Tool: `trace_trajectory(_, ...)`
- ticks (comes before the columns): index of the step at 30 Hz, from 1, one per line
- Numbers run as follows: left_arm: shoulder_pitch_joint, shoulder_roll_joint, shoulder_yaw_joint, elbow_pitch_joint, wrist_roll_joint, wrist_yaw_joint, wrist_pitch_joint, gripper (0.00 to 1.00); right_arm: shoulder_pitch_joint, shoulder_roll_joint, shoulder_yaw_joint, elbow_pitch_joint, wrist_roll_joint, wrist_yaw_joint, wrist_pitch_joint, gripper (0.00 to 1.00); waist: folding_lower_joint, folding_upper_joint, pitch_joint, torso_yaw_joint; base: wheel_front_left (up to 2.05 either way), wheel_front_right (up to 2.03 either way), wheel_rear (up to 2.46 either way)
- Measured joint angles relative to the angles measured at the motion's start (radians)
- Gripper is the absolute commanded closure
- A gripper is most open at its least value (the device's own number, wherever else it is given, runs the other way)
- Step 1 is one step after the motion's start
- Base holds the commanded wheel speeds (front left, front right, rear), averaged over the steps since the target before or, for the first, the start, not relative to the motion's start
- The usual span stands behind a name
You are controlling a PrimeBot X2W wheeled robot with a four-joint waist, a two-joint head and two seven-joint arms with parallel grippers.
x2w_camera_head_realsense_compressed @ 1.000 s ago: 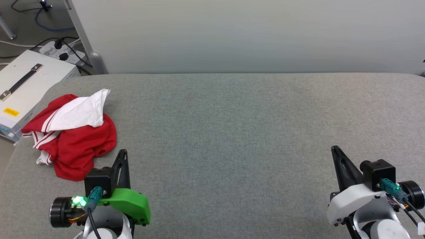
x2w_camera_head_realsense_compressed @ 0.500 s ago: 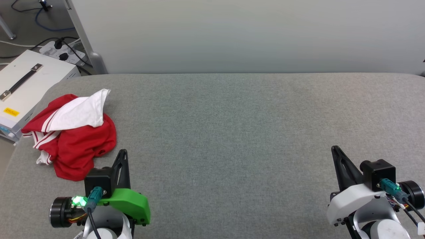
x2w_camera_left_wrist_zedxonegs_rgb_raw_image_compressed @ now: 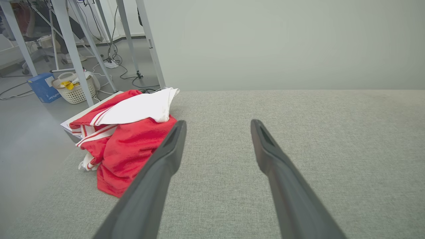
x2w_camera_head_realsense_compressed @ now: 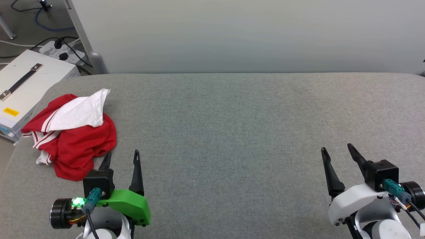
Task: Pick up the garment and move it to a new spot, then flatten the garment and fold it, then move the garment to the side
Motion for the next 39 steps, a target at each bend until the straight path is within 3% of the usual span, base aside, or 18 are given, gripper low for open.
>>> trace_trajectory(39, 0.0, 0.0, -0.002, 0.063, -0.097, -0.044, -0.084, 0.0, -0.001, 0.0, -0.014, -0.001, 0.095, 0.0, -0.083, 0.0, 0.0, 0.0, 0.007, -0.001, 0.0, 0.0, 0.0)
